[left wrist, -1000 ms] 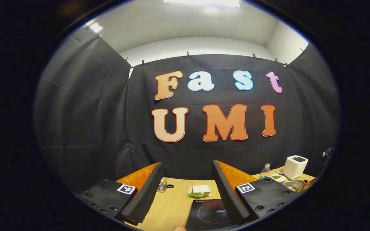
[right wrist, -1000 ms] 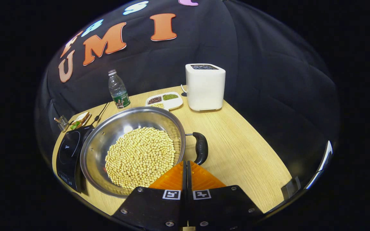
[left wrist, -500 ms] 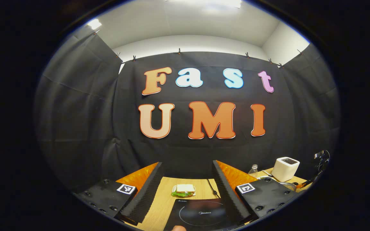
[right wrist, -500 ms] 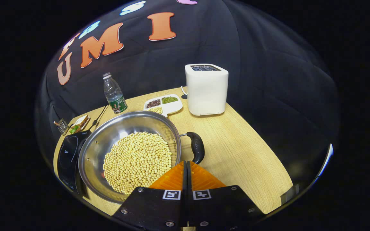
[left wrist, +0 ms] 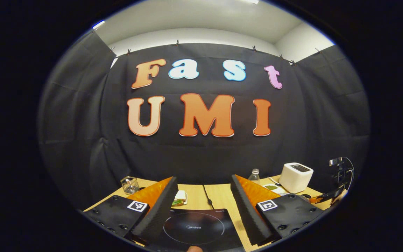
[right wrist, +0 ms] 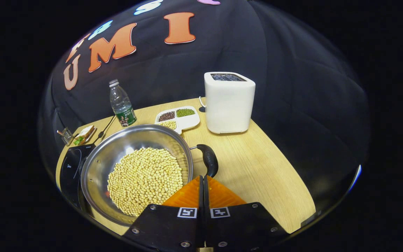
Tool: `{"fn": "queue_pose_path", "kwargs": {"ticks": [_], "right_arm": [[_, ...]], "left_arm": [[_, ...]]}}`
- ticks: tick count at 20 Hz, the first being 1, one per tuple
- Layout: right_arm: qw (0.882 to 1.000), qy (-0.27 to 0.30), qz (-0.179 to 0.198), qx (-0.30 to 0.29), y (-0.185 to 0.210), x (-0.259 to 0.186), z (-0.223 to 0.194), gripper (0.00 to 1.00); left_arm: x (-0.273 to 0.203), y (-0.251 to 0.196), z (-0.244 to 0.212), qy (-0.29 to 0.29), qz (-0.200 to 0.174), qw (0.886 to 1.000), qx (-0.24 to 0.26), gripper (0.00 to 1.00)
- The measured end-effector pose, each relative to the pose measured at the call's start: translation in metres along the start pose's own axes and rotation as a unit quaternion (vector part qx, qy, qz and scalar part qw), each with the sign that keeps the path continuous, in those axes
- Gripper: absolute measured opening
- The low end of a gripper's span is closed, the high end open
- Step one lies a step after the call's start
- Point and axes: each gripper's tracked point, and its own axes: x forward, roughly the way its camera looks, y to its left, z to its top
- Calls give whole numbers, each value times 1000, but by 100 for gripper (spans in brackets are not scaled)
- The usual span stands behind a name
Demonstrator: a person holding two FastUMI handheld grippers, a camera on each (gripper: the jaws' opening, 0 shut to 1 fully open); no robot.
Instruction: First push the handle of the pot to place it horizontally, then grasp the pot with both hands and set it on the induction cooktop.
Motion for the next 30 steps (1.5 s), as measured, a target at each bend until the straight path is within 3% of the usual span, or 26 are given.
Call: {"fn": "queue_pose_path", "kwargs": {"ticks": [5,12,14,17,19,24,30], "right_arm": [[1000,-6,3,-7,-1,2,8,0],[996,-83,18,-15,-10,-23,45,3],[993,-107,17,-41,-6,-23,54,14],[989,-123,12,-79,-4,-15,59,57],[990,-113,14,-80,-1,-6,55,70],[994,-86,24,-60,3,18,47,93],[998,-37,24,-43,6,46,27,94]], "left_arm": [[19,-62,-44,36,-33,999,-16,100],[46,-122,-123,101,-39,994,-29,98],[55,-130,-147,125,-34,991,-24,99],[64,-142,-180,158,-38,986,-24,99],[71,-142,-195,174,-35,984,-19,99],[84,-144,-235,222,-31,974,-24,99],[92,-147,-276,275,-33,960,-28,98]]}}
